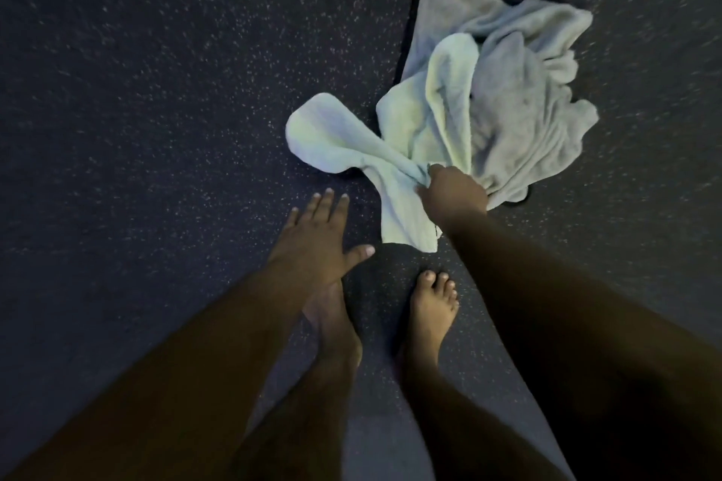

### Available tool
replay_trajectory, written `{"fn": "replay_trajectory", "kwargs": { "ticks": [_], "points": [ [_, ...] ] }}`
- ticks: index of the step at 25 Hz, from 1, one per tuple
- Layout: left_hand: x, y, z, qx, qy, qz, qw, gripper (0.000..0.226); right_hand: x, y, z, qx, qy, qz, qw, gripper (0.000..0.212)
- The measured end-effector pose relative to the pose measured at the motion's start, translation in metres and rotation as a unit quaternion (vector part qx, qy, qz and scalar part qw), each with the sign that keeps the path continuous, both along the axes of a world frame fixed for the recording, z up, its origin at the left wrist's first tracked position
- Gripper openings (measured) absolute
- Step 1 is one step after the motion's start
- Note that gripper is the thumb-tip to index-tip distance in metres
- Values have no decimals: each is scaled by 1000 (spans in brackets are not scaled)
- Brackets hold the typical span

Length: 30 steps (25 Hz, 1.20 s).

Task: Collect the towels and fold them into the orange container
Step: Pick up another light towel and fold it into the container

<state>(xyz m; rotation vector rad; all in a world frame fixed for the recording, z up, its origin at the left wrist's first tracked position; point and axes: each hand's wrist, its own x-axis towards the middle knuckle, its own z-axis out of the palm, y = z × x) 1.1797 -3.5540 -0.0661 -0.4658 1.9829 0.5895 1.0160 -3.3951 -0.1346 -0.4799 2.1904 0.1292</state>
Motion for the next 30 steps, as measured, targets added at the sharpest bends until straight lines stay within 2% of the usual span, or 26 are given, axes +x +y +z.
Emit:
{"fn": "replay_trajectory", "kwargs": {
  "ticks": [1,3,5,8,11,13,17,19,23,26,30],
  "points": [
    [2,-2,-2,-1,-2,-4,1000,98,3,0,0,2,14,5,1000,26],
    [6,-6,8,-5,-12,11,1000,98,10,1,18,2,33,26,999,29],
    [9,-7,39,-5,-20,41,999,98,15,3,62,-8,42,60,997,30],
    [15,-4,113,-3,-11,71,997,98,21,4,149,-31,30,83,996,16],
    [33,2,213,-16,-8,104,994,98,27,-12,254,-57,23,115,991,7],
    [48,11,297,-38,5,158,987,95,36,-24,332,-77,32,163,983,12],
    [93,40,438,-59,11,267,962,92,65,-33,461,-121,65,287,948,9],
    [129,67,501,-78,7,349,934,97,85,-35,524,-170,66,339,923,7],
    [204,137,592,-117,15,495,861,98,141,-34,628,-244,12,415,877,22],
    [257,184,633,-153,35,568,808,102,194,-29,668,-292,-10,505,812,30],
    [337,261,673,-205,31,674,708,103,294,-19,714,-296,-39,635,712,31]
  ]
}}
